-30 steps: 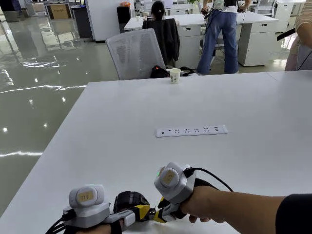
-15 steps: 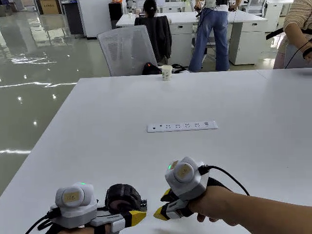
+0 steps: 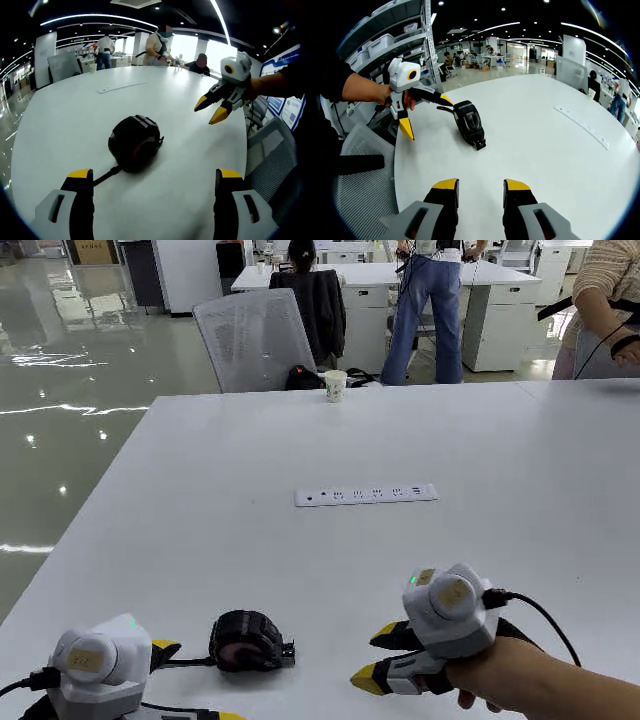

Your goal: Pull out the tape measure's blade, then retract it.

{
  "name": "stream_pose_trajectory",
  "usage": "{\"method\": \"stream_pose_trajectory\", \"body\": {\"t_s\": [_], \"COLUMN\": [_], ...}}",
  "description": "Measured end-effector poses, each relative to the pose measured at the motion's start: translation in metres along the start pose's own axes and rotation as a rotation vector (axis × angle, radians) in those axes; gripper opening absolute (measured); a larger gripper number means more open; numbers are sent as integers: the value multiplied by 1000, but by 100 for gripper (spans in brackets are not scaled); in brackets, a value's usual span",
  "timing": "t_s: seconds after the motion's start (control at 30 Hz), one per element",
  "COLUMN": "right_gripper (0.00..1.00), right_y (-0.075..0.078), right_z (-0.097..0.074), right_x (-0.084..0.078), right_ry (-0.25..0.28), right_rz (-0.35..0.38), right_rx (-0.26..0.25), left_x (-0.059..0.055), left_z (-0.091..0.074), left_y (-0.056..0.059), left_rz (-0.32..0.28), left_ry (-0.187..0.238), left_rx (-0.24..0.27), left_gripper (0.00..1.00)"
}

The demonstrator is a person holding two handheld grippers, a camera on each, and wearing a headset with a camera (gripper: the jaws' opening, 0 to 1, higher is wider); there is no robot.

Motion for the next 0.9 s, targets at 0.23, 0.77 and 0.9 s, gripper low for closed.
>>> {"method": "stream_pose_trajectory", "body": {"t_s": [0.23, 0.77, 0.9], "right_gripper": [40, 60, 66], "right_y": [1, 14, 18], "right_z": [-26, -80, -93], "right_x": [-17, -69, -84], "right_ry": [0, -30, -38], "right_rz": [2, 3, 20], "right_rx": [-39, -108, -130], "left_x": [-3, -23, -26], "left_z": [-19, -55, -62], "left_y": [-12, -19, -21], "left_rz": [-19, -37, -80], "left_ry": [15, -40, -30], "left_rx": [26, 53, 49], "left_gripper": [99, 99, 99]}}
Point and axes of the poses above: the centre of the closed fingertips' face, and the gripper's own axes: z roughly forward along the fingers, y roughly to its right, x roughly out of its top, the point moved 4 cm from there along -z, roughly backward along the fingers, and after that the axes turned 8 degrees about -z, right-handed, at the moved point
